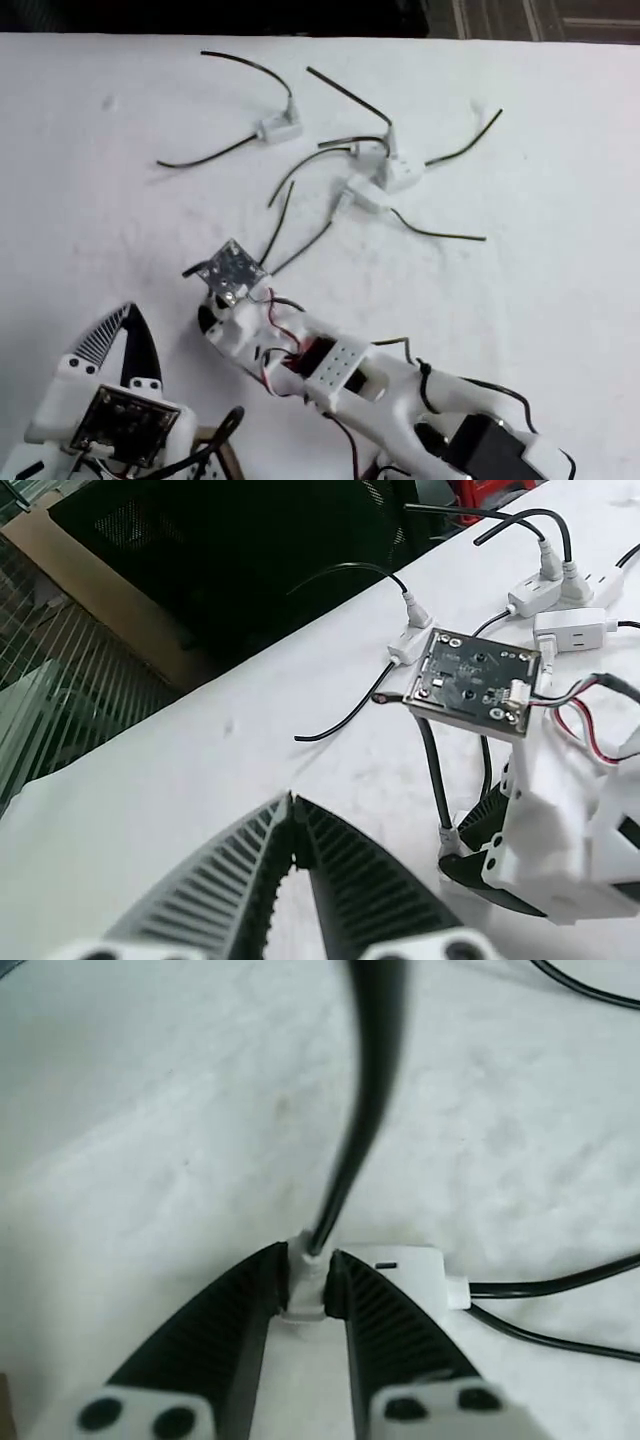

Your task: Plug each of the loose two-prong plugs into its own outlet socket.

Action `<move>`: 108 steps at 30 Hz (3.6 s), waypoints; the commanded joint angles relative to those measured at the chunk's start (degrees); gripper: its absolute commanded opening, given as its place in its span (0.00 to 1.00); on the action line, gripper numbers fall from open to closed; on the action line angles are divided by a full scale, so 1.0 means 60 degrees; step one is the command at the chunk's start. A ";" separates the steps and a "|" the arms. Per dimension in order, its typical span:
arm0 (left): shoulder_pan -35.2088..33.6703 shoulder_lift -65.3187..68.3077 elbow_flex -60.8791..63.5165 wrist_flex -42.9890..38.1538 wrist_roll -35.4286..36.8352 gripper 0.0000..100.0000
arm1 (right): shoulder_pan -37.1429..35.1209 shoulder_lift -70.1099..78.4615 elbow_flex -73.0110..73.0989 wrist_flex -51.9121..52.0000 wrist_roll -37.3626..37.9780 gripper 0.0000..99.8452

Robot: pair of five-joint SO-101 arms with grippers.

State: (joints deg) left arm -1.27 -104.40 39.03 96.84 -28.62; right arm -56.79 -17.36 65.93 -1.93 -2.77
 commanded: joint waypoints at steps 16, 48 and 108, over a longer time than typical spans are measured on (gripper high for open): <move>-0.0051 -0.0007 -0.0249 0.0029 0.0015 0.02 | 0.0095 0.0095 0.0220 -0.0388 0.0791 0.02; -0.0051 -0.0007 -0.0264 0.0000 0.0029 0.03 | 0.1282 0.0081 -0.0571 0.1678 0.2989 0.02; -0.1282 0.0007 -0.1729 0.0850 0.0425 0.23 | 0.4696 0.1121 -0.5348 0.2557 0.2974 0.20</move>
State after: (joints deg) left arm -8.57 -104.40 29.27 101.93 -26.95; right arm -29.89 -0.31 35.96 4.66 17.71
